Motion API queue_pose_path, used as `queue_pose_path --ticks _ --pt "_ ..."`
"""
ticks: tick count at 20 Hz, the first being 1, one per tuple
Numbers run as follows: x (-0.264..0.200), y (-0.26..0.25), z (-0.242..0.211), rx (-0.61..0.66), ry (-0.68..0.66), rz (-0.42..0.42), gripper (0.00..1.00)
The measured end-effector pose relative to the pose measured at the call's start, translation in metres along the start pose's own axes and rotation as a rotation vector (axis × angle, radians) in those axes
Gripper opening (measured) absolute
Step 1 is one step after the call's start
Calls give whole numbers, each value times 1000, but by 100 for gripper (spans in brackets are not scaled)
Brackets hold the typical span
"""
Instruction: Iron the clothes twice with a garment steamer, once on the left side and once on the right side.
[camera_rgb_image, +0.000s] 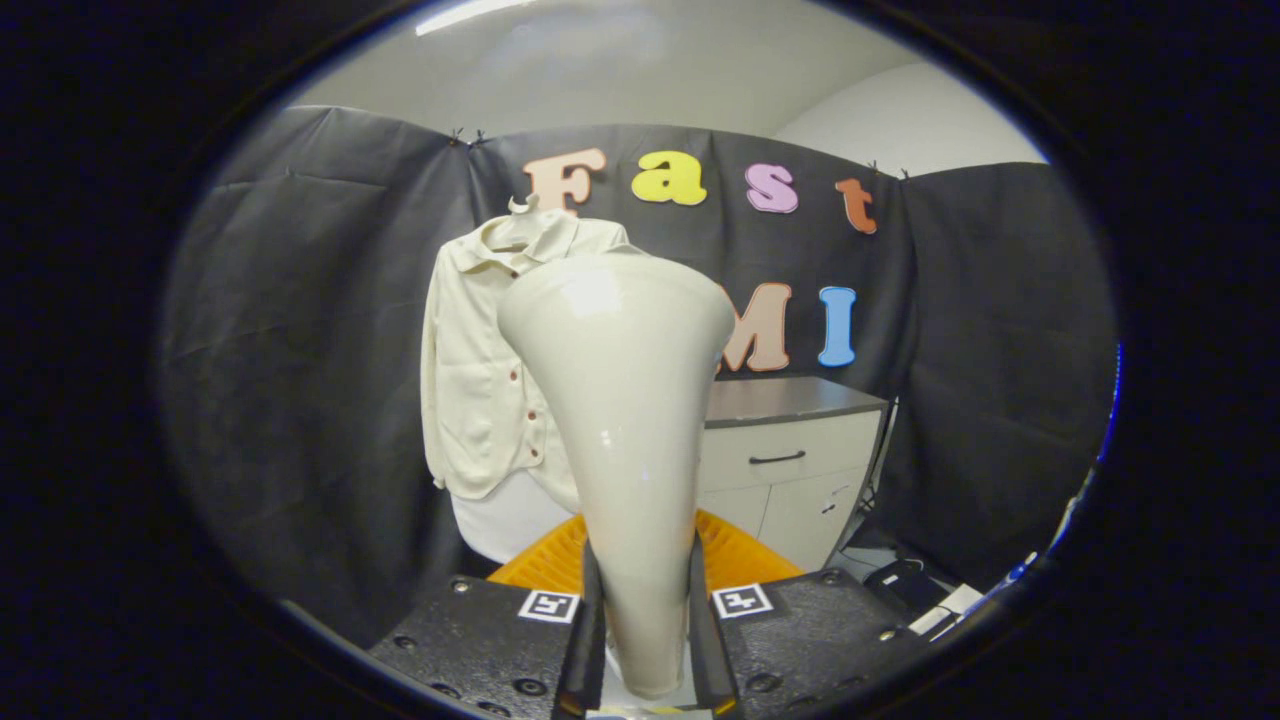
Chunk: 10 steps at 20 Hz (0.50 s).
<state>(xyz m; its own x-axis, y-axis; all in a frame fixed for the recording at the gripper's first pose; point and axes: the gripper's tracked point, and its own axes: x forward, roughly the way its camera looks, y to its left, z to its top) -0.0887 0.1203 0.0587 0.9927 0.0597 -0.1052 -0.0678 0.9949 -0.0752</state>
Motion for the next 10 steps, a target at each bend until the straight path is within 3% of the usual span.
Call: queue_pose_path --ticks 4,10 --pt "0 7 -14 7 29 12 34" --pt "4 21 0 13 -4 43 34"
